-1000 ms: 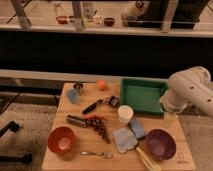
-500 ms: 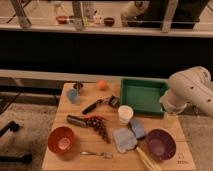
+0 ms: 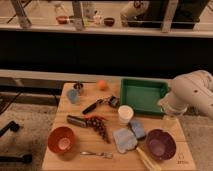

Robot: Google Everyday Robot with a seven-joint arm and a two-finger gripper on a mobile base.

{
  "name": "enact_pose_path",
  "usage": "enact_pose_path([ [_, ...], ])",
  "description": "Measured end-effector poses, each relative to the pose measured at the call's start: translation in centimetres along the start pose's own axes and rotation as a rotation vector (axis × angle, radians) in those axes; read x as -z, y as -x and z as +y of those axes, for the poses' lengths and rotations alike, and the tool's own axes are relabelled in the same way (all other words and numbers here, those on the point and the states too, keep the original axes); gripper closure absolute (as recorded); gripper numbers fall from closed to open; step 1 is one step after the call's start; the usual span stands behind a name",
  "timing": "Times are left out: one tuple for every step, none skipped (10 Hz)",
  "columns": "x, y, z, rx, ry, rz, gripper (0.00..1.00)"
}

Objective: Wipe purple bowl with towel

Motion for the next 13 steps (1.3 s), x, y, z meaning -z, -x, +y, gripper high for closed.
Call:
enact_pose_path([
  [0.2,0.4,0.3,0.007,-0.002,-0.014,0.20],
  [0.3,0.9,0.6,0.018,-0.004,-0.026,0.20],
  [0.3,1.9,1.1,0.037,-0.003,-0.039,0.20],
  [0.2,2.7,1.4,0.052,-0.002,-0.047,0.20],
  [0.1,4.0,1.8,0.077,-0.002,-0.057,0.20],
  [-0.1,4.7,2.1,0.089,-0.001,-0.061,0.20],
  [-0.4,5.4,2.5,0.102,0.002,-0.066,0.20],
  [-0.8,6.4,2.9,0.114,0.004,-0.069,0.20],
  [-1.3,7.1,3.2,0.129,0.006,-0.067,0.20],
  [-2.0,7.9,3.5,0.144,0.014,-0.069,0.20],
  [-2.7,8.5,3.9,0.158,0.021,-0.066,0.20],
  [-3.3,9.1,4.4,0.170,0.030,-0.065,0.20],
  [-3.8,9.6,4.7,0.178,0.037,-0.064,0.20],
])
